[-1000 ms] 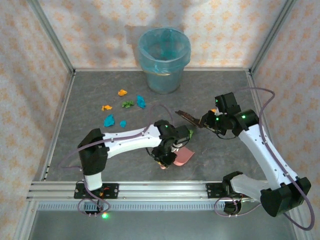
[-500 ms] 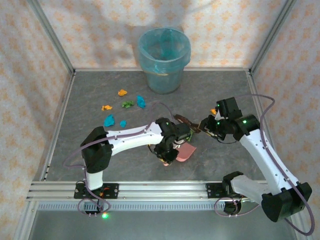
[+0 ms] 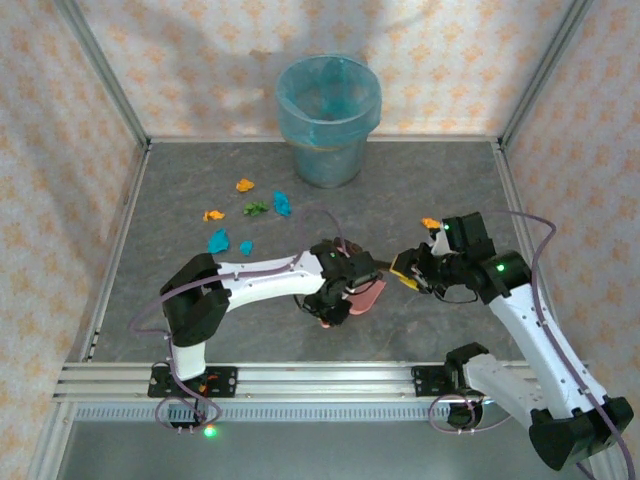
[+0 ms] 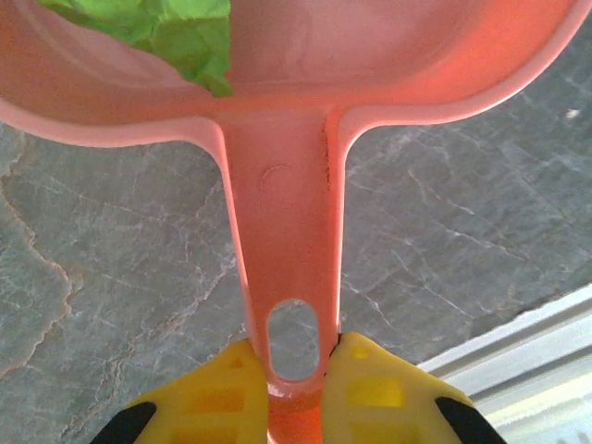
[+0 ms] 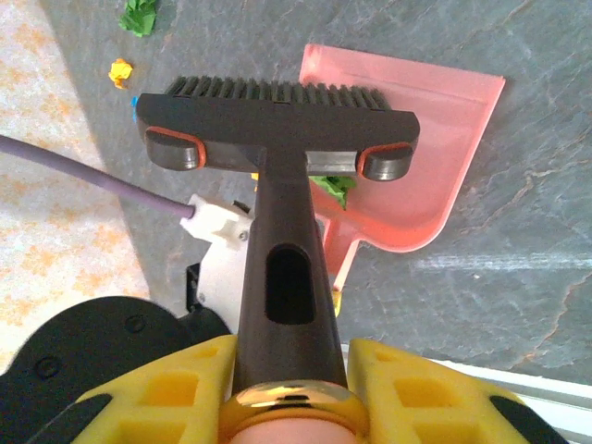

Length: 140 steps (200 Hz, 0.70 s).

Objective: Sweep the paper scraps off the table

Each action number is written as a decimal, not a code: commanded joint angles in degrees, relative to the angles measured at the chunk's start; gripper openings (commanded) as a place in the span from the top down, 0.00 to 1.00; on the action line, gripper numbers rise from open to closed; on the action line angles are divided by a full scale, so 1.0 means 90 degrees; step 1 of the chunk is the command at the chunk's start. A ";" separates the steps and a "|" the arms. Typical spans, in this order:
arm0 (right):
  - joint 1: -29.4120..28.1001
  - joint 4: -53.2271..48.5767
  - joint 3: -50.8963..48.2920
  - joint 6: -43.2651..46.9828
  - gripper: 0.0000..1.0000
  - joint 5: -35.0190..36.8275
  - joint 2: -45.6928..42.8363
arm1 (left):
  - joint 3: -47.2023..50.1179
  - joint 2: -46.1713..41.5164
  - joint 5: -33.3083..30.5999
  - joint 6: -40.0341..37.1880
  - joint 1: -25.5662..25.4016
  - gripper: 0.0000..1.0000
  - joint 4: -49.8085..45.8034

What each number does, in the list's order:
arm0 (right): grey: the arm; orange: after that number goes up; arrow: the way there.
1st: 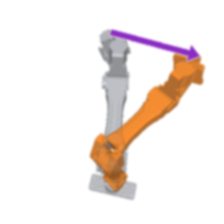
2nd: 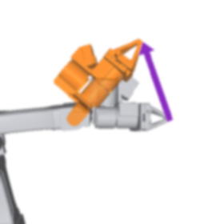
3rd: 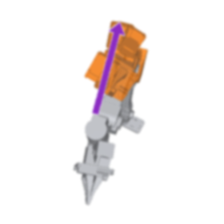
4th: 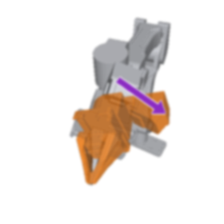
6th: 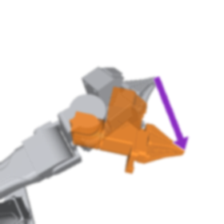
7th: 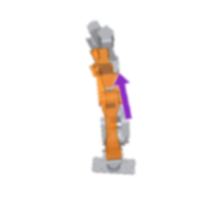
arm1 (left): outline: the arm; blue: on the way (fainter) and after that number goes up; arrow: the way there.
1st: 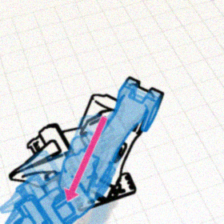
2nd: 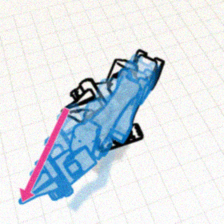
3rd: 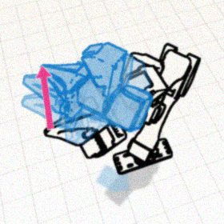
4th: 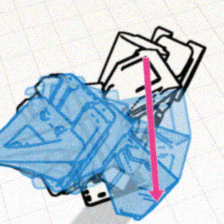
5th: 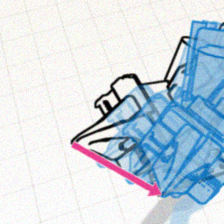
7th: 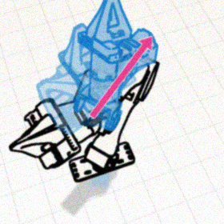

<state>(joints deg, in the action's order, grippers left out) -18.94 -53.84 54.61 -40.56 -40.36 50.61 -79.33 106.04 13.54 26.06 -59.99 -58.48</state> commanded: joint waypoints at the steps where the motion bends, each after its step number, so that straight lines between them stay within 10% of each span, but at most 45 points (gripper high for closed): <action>1: 0.0021 0.0270 0.0245 -0.0185 1.00 0.0021 -0.0163 | 0.0161 -0.0268 -0.0389 0.0170 -0.0058 1.00 0.0138; 140: 0.0044 0.1926 -0.0295 0.0380 1.00 0.3634 -0.1063 | 0.0753 -0.1091 -0.0785 0.0316 -0.0104 1.00 0.0655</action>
<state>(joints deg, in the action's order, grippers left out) -18.90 -46.41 56.25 -40.14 -18.11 42.92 -72.86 100.29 8.82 27.16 -60.40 -52.45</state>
